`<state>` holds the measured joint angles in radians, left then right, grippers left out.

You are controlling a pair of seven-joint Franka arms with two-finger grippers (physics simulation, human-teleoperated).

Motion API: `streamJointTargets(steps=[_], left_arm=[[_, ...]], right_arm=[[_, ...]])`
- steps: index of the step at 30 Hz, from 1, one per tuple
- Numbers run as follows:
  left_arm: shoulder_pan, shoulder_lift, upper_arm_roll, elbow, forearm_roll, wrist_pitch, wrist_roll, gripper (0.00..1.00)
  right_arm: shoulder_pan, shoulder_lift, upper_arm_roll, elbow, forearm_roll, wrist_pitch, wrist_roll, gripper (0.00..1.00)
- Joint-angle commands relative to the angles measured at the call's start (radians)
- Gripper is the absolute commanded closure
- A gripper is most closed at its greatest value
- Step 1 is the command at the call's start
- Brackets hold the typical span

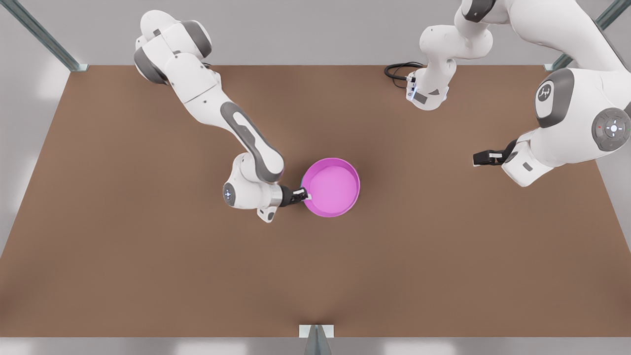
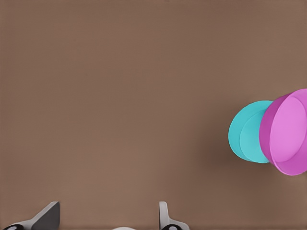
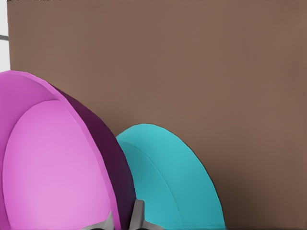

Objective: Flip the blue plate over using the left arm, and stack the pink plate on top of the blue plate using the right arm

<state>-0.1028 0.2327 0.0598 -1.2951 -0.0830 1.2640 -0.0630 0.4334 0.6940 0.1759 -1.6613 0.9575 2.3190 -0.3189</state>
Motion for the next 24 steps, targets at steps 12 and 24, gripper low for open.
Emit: streamJointTargets(steps=[12, 24], left_arm=[[0.000, 0.002, 0.000, 0.000, 0.000, 0.006, -0.003, 0.00], [0.002, 0.008, 0.000, 0.017, -0.003, 0.014, -0.040, 0.00]], right_arm=[[0.018, -0.044, -0.006, -0.080, -0.028, 0.011, 0.161, 0.79], [-0.079, -0.168, -0.007, -0.097, -0.028, -0.010, 0.161, 0.00]])
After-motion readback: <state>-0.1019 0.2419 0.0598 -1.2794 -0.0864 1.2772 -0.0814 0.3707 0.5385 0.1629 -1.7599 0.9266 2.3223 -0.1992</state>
